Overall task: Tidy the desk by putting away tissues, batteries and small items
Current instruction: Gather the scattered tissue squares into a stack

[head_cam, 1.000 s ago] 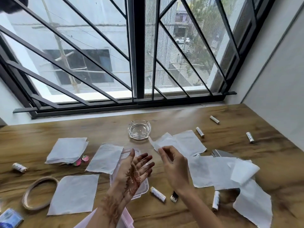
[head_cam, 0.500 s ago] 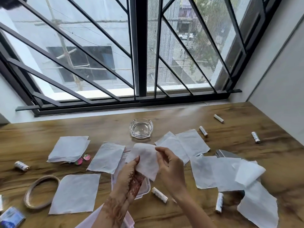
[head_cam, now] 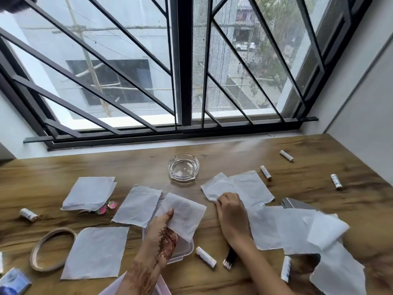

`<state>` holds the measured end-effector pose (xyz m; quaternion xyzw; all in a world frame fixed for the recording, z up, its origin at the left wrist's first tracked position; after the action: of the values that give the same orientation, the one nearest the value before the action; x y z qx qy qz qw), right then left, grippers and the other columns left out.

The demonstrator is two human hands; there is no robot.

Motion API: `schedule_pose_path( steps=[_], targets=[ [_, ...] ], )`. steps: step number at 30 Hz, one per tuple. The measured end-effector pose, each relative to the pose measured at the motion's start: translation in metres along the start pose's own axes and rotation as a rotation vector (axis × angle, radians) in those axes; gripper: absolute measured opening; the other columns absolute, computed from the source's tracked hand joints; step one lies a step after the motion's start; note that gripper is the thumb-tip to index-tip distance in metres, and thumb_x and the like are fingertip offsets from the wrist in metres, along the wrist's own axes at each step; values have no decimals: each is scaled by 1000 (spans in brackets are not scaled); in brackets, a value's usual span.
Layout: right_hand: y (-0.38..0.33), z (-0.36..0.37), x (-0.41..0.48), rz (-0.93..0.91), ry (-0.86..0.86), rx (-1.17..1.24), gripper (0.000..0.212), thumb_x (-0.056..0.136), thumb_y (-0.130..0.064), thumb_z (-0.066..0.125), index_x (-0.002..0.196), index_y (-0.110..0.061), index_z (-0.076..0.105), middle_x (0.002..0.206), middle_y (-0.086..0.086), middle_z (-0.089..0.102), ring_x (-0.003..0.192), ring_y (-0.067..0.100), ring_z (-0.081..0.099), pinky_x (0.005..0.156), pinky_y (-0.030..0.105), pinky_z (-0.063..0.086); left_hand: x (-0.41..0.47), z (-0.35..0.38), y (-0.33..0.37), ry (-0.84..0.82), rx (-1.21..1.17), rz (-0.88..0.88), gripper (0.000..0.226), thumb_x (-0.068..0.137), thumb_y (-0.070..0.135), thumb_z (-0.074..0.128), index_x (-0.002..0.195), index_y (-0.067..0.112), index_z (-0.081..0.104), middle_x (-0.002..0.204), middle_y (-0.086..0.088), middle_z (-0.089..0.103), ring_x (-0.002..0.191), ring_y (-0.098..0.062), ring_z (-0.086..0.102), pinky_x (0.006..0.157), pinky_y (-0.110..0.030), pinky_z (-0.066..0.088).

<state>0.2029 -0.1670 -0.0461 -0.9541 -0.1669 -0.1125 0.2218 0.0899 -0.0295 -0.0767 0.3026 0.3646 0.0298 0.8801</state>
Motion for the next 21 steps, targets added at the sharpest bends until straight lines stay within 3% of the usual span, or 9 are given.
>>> schedule_pose_path(
  steps=[1, 3, 6, 11, 14, 17, 21],
  targets=[
    [0, 1, 2, -7, -3, -29, 15, 65, -4, 78, 65, -10, 65, 69, 4, 63, 66, 22, 61, 54, 30, 52, 0, -2, 0, 11, 10, 0, 34, 94, 7, 44, 123, -9, 50, 113, -25, 62, 97, -30, 60, 86, -39, 48],
    [1, 2, 7, 6, -13, 2, 9, 73, -3, 71, 68, -8, 64, 71, 6, 62, 70, 24, 61, 59, 33, 51, 2, -6, 1, 26, 41, 10, 35, 93, 6, 46, 125, -9, 49, 125, -26, 55, 104, -31, 56, 84, -37, 50],
    [6, -8, 10, 109, -14, 240, 10, 85, -12, 61, 79, -6, 66, 83, 7, 65, 82, 21, 59, 70, 29, 46, 6, -9, 1, 42, 29, 18, 35, 91, 4, 47, 124, -9, 49, 123, -26, 57, 96, -29, 59, 67, -31, 56],
    [-28, -46, 3, 127, 53, 597, 8, 83, -17, 67, 79, -11, 67, 80, 1, 66, 73, 10, 59, 67, 19, 45, 10, -8, -5, 11, -43, -6, 34, 91, 2, 47, 123, -8, 50, 109, -22, 61, 88, -27, 60, 56, -29, 58],
    [-60, -51, -10, 21, 7, 616, 5, 83, -19, 67, 79, -15, 66, 78, -2, 65, 72, 6, 58, 65, 17, 46, 10, -3, -13, -26, -31, -76, 35, 93, 17, 47, 119, -6, 54, 112, -23, 63, 96, -30, 62, 72, -34, 57],
    [-78, -43, -23, -63, -45, 575, 6, 85, -19, 64, 82, -14, 66, 80, -2, 63, 74, 8, 57, 64, 17, 46, 1, 19, -13, -189, -56, -97, 53, 93, 40, 43, 94, -7, 68, 92, -21, 68, 79, -26, 68, 70, -34, 57],
    [-93, -35, -34, -155, -43, 499, 10, 86, -19, 60, 83, -12, 66, 82, -1, 62, 76, 4, 51, 71, 7, 36, 4, 18, 0, -231, -86, -5, 68, 83, 47, 59, 124, -6, 49, 117, -25, 53, 103, -30, 57, 95, -41, 46]
  ],
)
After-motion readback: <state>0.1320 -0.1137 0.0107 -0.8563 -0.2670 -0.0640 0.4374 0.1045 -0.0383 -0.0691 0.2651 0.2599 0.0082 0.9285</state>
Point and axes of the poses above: each hand's wrist, its own x-axis towards the middle knuckle, its own z-axis out of the palm, y = z × x, the point moved 10 cm from there along x, towards the middle knuckle
